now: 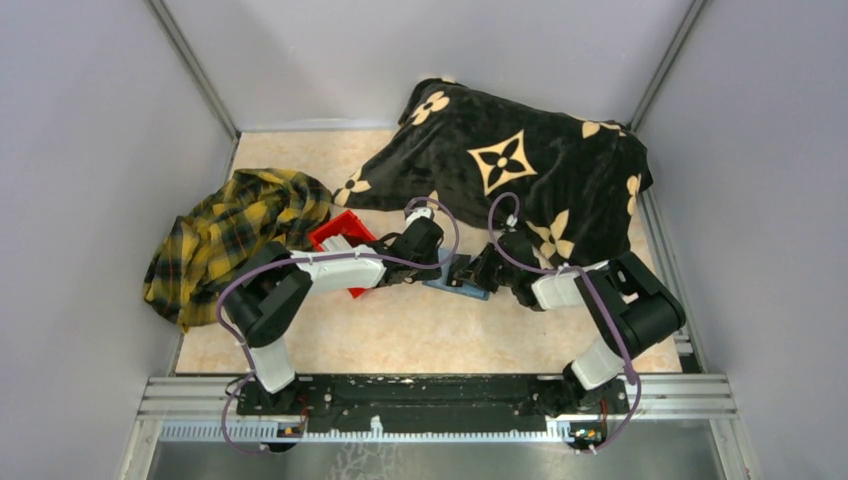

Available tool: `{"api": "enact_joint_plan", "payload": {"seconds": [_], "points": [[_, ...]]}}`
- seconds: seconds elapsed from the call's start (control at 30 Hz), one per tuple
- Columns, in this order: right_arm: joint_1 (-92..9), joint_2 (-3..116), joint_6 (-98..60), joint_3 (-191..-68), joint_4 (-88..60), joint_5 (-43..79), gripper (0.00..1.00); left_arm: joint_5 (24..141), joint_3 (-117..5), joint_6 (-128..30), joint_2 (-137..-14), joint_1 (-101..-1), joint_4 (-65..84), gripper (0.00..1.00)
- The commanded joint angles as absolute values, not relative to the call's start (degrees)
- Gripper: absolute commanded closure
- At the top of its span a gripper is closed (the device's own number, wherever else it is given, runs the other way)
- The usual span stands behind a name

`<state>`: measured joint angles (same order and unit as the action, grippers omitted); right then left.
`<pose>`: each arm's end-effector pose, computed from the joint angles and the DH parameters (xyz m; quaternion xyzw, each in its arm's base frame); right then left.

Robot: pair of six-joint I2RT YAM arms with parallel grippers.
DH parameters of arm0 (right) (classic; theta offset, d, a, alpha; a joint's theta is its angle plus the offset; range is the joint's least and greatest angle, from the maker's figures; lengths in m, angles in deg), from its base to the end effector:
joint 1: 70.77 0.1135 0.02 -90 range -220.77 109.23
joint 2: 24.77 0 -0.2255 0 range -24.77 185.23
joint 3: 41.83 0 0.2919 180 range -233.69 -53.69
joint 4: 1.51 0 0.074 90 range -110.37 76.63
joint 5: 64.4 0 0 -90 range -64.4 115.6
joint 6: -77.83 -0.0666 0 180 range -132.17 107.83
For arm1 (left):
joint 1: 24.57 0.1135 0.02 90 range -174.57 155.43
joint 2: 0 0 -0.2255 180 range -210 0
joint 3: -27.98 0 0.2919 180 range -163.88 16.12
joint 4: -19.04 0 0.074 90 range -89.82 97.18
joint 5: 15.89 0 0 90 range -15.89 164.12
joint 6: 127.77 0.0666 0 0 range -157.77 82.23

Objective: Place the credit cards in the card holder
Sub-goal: Insert the credit card into the card holder.

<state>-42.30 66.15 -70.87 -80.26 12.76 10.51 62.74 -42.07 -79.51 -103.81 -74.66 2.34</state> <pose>0.2643 0.1630 0.0219 0.1772 0.8759 0.3840 0.2321 0.2700 -0.3024 0.0628 0.0348 0.9364 -0.1769 0.3011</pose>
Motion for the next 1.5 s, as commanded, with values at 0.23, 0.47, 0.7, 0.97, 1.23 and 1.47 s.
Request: {"api": "enact_joint_plan", "payload": {"seconds": [0.23, 0.47, 0.7, 0.97, 1.23, 1.47], "points": [[-39.3, 66.6, -67.1, -77.9, 0.5, 8.3, 1.00, 65.8, -37.8, -79.0, -110.6, -75.3, -4.3, 0.71], [-39.5, 72.0, -66.9, -79.4, 3.0, 8.2, 1.00, 66.6, -37.3, -78.8, -110.4, -75.2, -3.7, 0.71], [-39.4, 75.9, -65.9, -82.9, 2.0, 9.0, 1.00, 67.7, -36.7, -78.6, -109.9, -75.2, -2.8, 0.71], [-39.1, 75.9, -63.3, -84.9, -3.5, 11.0, 0.83, 69.0, -36.7, -78.6, -110.5, -75.3, -1.9, 0.71], [-38.6, 73.7, -61.3, -85.7, -8.8, 13.6, 0.67, 68.5, -36.9, -78.6, -111.2, -75.2, -2.2, 0.72], [-38.5, 67.7, -57.6, -86.5, -17.1, 19.0, 0.60, 67.6, -36.1, -79.0, -111.7, -75.2, -2.2, 0.80]]}}
